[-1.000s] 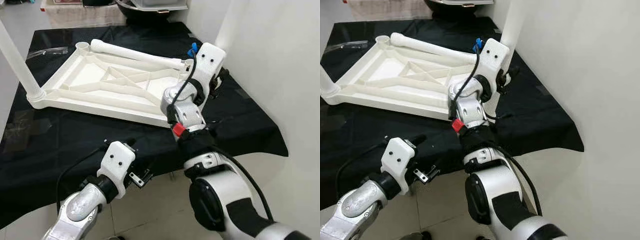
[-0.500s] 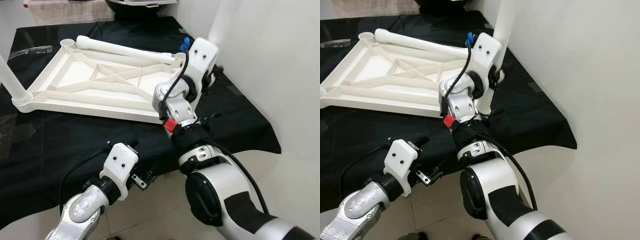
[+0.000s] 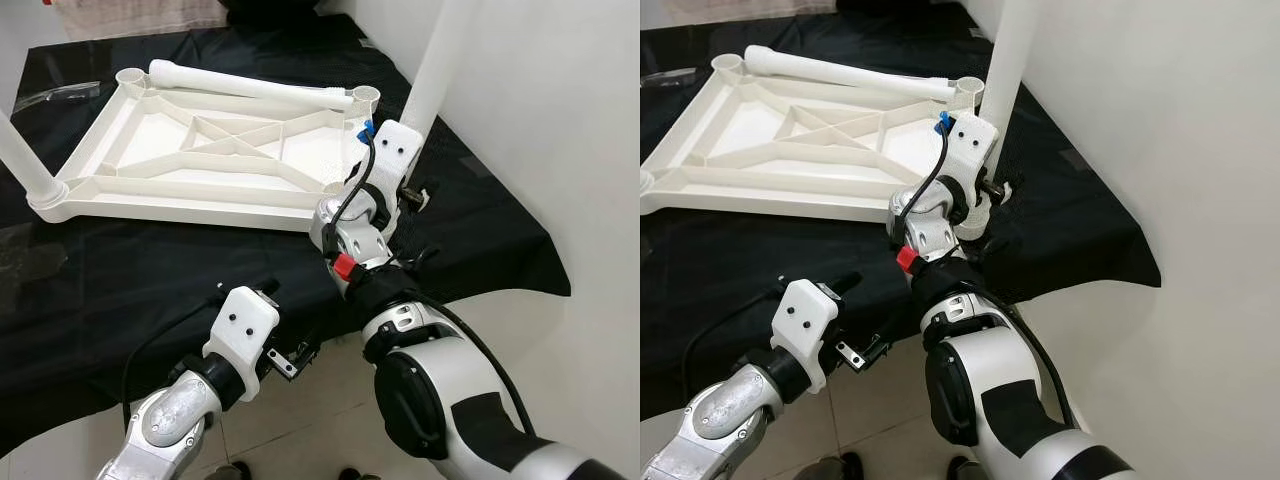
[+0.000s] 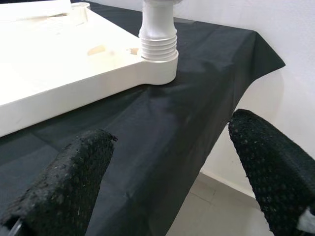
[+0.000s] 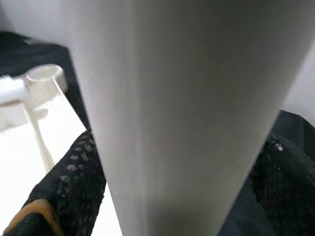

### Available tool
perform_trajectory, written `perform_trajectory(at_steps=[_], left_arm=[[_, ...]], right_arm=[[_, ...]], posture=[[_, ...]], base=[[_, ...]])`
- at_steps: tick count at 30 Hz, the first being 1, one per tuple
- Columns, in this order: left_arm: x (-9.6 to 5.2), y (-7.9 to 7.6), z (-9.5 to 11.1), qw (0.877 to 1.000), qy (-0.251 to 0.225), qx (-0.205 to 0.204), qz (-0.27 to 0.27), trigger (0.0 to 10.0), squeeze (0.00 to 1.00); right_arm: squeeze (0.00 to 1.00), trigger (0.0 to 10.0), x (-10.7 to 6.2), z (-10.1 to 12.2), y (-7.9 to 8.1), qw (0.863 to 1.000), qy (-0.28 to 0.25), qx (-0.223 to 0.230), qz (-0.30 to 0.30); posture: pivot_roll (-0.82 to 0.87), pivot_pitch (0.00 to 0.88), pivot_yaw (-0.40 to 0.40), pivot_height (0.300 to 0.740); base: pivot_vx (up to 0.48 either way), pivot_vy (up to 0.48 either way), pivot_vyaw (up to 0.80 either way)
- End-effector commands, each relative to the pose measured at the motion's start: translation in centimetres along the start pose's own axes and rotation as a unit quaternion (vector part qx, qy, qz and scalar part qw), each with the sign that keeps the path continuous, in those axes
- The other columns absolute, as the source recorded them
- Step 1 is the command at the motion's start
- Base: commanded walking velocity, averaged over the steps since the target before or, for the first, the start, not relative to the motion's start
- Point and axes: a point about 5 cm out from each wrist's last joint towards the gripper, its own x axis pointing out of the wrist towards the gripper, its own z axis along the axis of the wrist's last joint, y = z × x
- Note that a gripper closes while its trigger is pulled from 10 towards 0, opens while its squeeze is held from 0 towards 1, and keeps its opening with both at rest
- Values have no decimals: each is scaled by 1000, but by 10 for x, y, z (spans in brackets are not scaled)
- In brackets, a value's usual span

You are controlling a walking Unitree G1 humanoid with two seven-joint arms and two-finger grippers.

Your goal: Building children table

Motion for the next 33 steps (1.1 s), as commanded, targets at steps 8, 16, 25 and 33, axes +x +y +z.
perform_trajectory(at_steps=[8, 16, 25, 33], left_arm=[[0, -1, -5, 1000, 8, -2, -3, 10000, 0], [2, 2, -5, 1000, 5, 2, 0, 10000, 0], [3, 4, -5, 1000, 3, 5, 2, 10000, 0], [4, 5, -5, 1000, 1, 6, 5, 10000, 0]], right_arm=[[0, 10000, -3, 2, -10, 997, -41, 12, 67], [0, 10000, -2, -10, -33, 982, -63, 1, 176], [0, 10000, -6, -12, -46, 968, -63, -9, 242], [0, 10000, -13, -17, -60, 950, -50, -17, 307]], posture=[[112, 190, -59, 740], [111, 184, -58, 740], [106, 178, -55, 740], [98, 176, -54, 740]], base=[[0, 0, 0], [0, 0, 0], [0, 0, 0], [0, 0, 0]])
